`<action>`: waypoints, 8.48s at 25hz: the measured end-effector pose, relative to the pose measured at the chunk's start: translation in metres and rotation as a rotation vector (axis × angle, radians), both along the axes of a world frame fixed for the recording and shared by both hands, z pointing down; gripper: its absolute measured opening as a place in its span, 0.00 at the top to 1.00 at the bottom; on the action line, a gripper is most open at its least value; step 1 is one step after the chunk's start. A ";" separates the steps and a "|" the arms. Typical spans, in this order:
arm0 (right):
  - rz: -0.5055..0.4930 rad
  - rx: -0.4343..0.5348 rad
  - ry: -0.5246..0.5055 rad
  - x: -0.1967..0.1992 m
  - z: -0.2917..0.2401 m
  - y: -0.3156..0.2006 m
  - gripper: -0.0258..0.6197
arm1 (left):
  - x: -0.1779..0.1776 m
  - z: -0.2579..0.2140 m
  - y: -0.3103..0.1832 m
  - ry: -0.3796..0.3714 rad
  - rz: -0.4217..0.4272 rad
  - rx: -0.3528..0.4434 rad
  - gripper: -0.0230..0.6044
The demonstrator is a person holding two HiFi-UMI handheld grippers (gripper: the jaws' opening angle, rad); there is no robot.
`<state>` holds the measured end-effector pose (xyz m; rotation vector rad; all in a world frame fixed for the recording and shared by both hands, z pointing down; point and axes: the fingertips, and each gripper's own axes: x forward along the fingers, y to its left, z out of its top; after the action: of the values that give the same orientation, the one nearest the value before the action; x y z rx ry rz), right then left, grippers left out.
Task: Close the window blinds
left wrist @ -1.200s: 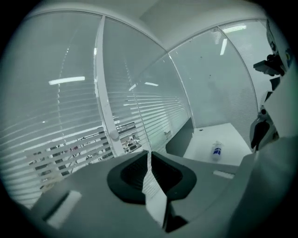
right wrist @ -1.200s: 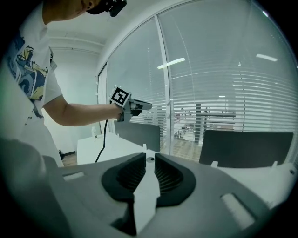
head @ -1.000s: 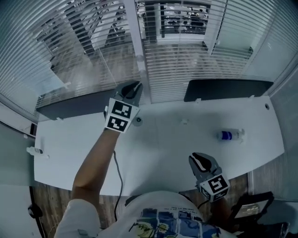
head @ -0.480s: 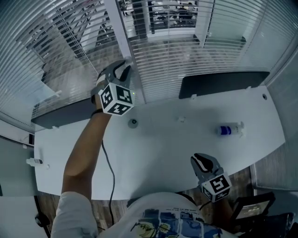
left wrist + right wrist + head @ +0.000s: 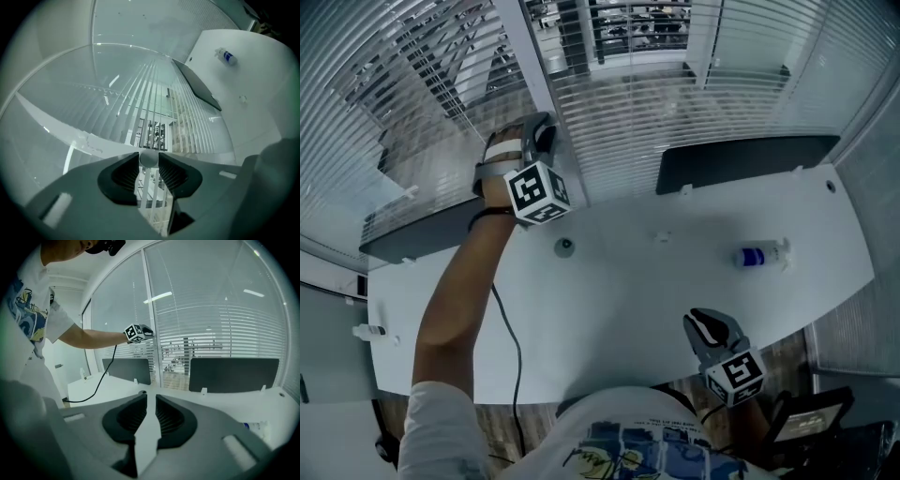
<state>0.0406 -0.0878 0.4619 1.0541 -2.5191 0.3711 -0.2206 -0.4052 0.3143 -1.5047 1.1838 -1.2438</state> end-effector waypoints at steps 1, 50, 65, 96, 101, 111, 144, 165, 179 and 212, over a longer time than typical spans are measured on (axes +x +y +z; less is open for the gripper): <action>0.001 -0.001 0.000 0.000 0.000 0.000 0.89 | 0.001 -0.001 -0.001 -0.020 0.002 0.004 0.78; -0.031 -0.015 -0.005 0.034 0.007 0.003 0.89 | 0.002 -0.017 -0.011 1.128 -0.275 0.014 0.76; -0.020 -0.009 -0.002 0.038 0.009 0.002 0.89 | -0.001 -0.005 -0.013 0.947 -0.228 -0.004 0.69; -0.035 -0.014 -0.004 0.033 0.010 0.002 0.89 | 0.007 0.013 -0.020 -0.365 -0.067 0.048 0.76; -0.039 -0.014 -0.007 0.031 0.008 0.001 0.89 | 0.009 0.009 -0.019 -0.209 -0.089 0.059 0.76; -0.041 -0.015 -0.008 0.031 0.010 0.002 0.89 | 0.007 0.003 -0.015 0.091 -0.134 0.089 0.76; -0.035 -0.022 -0.017 0.033 0.013 0.004 0.89 | -0.017 -0.012 -0.004 1.041 -0.296 0.145 0.76; -0.030 -0.013 -0.008 0.037 0.015 0.003 0.89 | -0.008 0.000 0.001 0.306 -0.144 0.109 0.63; -0.033 -0.018 -0.002 0.039 0.019 0.007 0.89 | 0.004 0.021 -0.019 -0.468 -0.039 0.035 0.65; -0.028 -0.031 0.000 0.037 0.019 0.008 0.89 | -0.002 0.001 -0.018 0.399 -0.239 0.113 0.76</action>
<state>0.0778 -0.0801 0.4810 1.0059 -2.5168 0.4007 -0.2224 -0.4227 0.3152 -1.6066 1.7080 -1.0303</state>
